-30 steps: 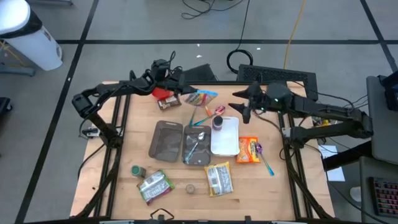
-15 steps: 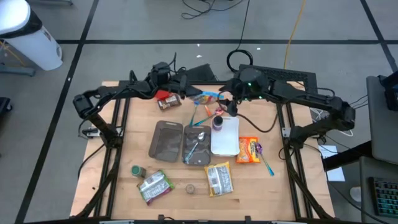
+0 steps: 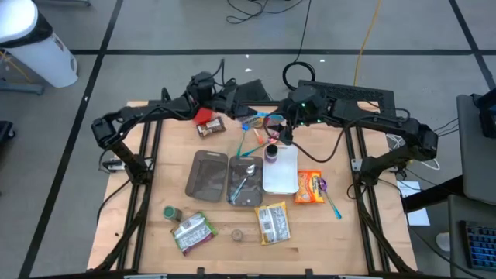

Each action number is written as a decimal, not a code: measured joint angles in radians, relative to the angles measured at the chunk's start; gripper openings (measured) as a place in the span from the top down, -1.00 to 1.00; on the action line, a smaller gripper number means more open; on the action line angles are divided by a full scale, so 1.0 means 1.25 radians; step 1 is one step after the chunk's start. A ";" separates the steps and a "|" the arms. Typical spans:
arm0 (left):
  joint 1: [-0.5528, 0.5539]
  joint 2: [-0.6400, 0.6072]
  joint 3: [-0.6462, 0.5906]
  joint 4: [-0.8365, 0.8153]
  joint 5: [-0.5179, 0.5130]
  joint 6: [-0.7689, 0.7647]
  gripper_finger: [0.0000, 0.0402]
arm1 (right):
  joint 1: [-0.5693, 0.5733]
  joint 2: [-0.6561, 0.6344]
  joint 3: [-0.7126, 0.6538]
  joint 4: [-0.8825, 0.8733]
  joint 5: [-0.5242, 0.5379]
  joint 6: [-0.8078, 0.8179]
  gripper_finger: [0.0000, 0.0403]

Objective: Pick & Place Food Item
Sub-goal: Put the blue pack into the left gray bin

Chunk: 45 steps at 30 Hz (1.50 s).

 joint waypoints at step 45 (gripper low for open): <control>0.002 0.000 0.042 -0.143 -0.001 0.099 1.00 | 0.000 -0.028 0.000 -0.042 0.000 -0.003 0.99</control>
